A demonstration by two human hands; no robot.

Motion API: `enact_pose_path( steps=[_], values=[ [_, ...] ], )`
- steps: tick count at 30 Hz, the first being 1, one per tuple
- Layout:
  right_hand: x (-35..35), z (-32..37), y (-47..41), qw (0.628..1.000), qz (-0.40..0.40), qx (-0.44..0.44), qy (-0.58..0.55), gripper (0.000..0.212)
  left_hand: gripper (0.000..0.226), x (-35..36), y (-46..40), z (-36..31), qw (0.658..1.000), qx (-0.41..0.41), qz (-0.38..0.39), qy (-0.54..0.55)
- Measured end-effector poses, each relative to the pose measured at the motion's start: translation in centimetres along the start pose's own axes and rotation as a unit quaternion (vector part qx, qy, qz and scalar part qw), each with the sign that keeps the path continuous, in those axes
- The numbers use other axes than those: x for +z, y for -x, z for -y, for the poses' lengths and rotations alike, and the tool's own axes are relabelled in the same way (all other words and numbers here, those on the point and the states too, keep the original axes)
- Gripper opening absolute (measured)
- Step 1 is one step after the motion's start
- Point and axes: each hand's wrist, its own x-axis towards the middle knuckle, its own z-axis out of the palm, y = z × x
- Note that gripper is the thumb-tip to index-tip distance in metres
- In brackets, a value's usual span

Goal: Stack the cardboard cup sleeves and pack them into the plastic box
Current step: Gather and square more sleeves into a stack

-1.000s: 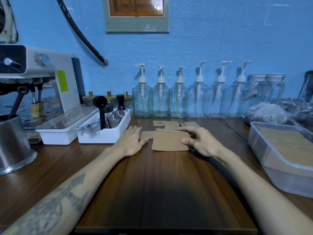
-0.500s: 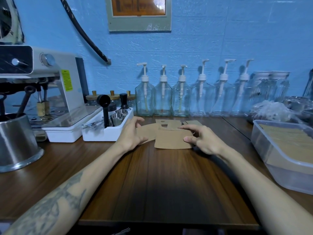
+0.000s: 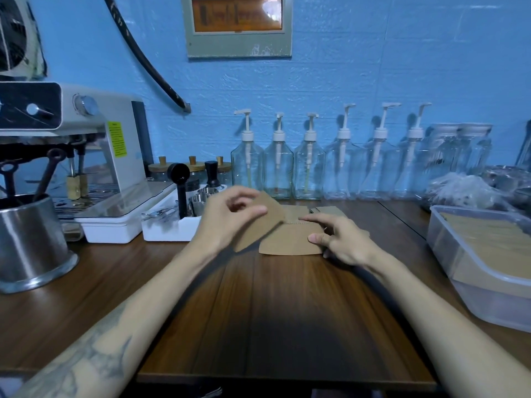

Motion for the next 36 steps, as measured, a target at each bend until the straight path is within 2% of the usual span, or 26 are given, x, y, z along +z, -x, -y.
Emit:
enact_pose_path(
  steps=[2,4,6,8,10,12,14,15,20,24,27,29,32,36],
  values=[
    [0.2,0.0,-0.1,1.0,0.007,-0.01,-0.011,0.042,0.02,1.3,0.5,0.4,0.997,0.008,0.071,-0.035],
    [0.4,-0.1,-0.2,1.0,0.008,-0.019,-0.02,0.043,0.019,2.0,0.6,1.1,0.984,0.053,0.12,-0.118],
    [0.5,-0.2,-0.3,0.999,0.008,-0.02,-0.024,0.042,0.025,2.0,0.5,1.6,0.965,0.096,0.137,-0.204],
    [0.5,-0.2,-0.3,0.999,0.01,-0.019,-0.026,0.041,0.039,1.6,0.4,1.9,0.955,0.092,0.125,-0.251],
    [0.5,-0.2,-0.3,0.999,0.014,-0.021,-0.028,0.041,0.061,1.3,0.7,2.2,0.958,0.047,0.1,-0.263],
    [0.6,-0.1,-0.2,0.999,0.022,-0.022,-0.029,0.042,0.085,1.2,1.0,2.4,0.974,-0.054,0.073,-0.209],
    [0.6,0.0,-0.1,0.999,0.031,-0.023,-0.024,0.044,0.097,1.3,1.2,2.7,0.977,-0.142,0.061,-0.146],
    [0.7,0.1,0.0,0.999,0.036,-0.026,-0.022,0.045,0.099,1.5,1.3,2.9,0.977,-0.16,0.064,-0.128],
    [1.3,0.6,0.1,0.999,0.046,-0.02,-0.018,0.051,0.092,2.5,1.5,2.9,0.977,-0.114,0.126,-0.126],
    [1.5,0.7,-0.1,0.998,0.034,0.008,-0.053,0.046,0.081,2.8,1.7,3.0,0.96,-0.068,0.185,-0.2],
    [1.6,0.6,-0.1,1.0,0.016,-0.011,0.005,0.041,0.074,2.5,1.8,2.9,0.947,-0.042,0.193,-0.255],
    [1.6,0.6,-0.1,0.999,0.003,-0.028,0.042,0.046,0.065,2.5,1.7,2.6,0.958,-0.045,0.162,-0.233],
    [1.6,0.7,-0.2,0.998,-0.019,-0.035,0.051,0.048,0.054,2.7,1.6,2.4,0.978,-0.106,0.119,-0.138],
    [2.0,0.8,-0.1,0.999,-0.011,-0.023,0.038,0.054,0.054,3.0,1.9,2.4,0.979,-0.133,0.139,-0.072]
  ],
)
